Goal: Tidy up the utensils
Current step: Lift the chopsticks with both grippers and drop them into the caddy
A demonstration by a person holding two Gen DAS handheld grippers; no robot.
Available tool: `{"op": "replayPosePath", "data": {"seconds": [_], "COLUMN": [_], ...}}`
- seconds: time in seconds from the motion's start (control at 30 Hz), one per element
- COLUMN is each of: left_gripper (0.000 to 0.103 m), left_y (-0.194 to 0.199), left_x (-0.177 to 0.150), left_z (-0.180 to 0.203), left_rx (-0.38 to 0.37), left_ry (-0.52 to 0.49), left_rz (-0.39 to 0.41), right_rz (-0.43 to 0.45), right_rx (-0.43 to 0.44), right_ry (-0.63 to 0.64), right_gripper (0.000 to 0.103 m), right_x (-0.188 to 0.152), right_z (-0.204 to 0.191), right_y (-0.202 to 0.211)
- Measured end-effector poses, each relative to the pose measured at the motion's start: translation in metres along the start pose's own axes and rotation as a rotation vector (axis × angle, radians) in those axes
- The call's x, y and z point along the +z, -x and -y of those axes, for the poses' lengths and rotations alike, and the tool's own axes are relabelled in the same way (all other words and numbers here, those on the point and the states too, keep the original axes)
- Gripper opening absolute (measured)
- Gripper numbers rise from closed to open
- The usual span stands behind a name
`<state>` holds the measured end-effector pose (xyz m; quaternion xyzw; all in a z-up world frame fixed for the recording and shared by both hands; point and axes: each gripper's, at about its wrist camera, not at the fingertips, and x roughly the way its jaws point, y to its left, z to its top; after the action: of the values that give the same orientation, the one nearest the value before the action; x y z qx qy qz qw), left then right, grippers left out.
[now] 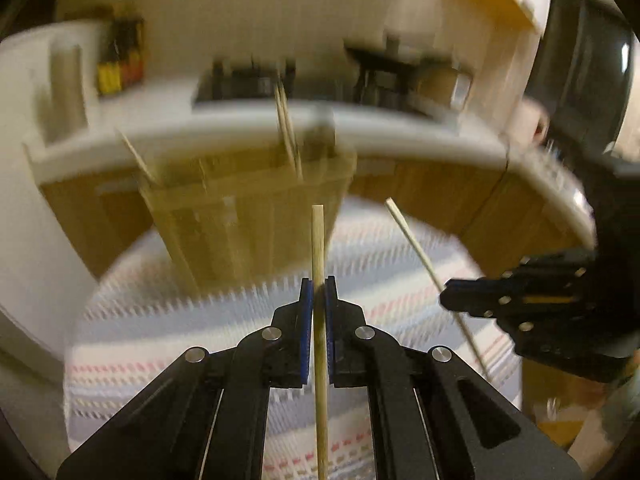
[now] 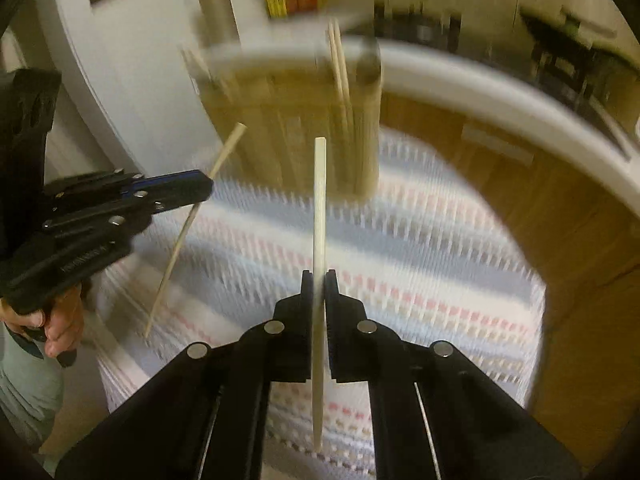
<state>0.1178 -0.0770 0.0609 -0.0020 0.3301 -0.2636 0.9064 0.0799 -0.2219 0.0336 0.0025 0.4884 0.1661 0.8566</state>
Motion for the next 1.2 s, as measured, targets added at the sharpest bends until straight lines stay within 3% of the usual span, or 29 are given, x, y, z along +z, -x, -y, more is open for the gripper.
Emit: {"op": "replayPosePath", "data": {"seconds": [0.23, 0.33, 0.47, 0.63, 0.83, 1.2], "left_gripper": [0.003, 0.003, 0.003, 0.003, 0.003, 0.004], "left_y": [0.076, 0.093, 0.102, 0.090, 0.061, 0.005], "left_x": [0.047, 0.064, 0.080, 0.092, 0.102, 0.094], "left_z": [-0.018, -0.030, -0.029, -0.041, -0.070, -0.102], "left_rx": [-0.050, -0.086, -0.028, 0.025, 0.065, 0.132], "left_ry": [0.020, 0.035, 0.035, 0.044, 0.072, 0.077], "left_rz": [0.348, 0.461, 0.592, 0.681, 0.726, 0.718], "right_rz": [0.337, 0.428, 0.537, 0.652, 0.740, 0.740], "right_rx": [-0.042, -0.059, -0.095, -0.176, -0.194, -0.187], "right_ry": [0.006, 0.001, -0.006, 0.000, -0.030, -0.063], "right_gripper": [0.004, 0.004, 0.004, 0.004, 0.004, 0.004], "right_x": [0.050, 0.070, 0.095, 0.117, 0.132, 0.137], "right_z": [-0.019, -0.024, -0.025, -0.023, -0.012, -0.003], "right_y": [0.049, 0.056, 0.052, 0.032, 0.003, -0.057]}}
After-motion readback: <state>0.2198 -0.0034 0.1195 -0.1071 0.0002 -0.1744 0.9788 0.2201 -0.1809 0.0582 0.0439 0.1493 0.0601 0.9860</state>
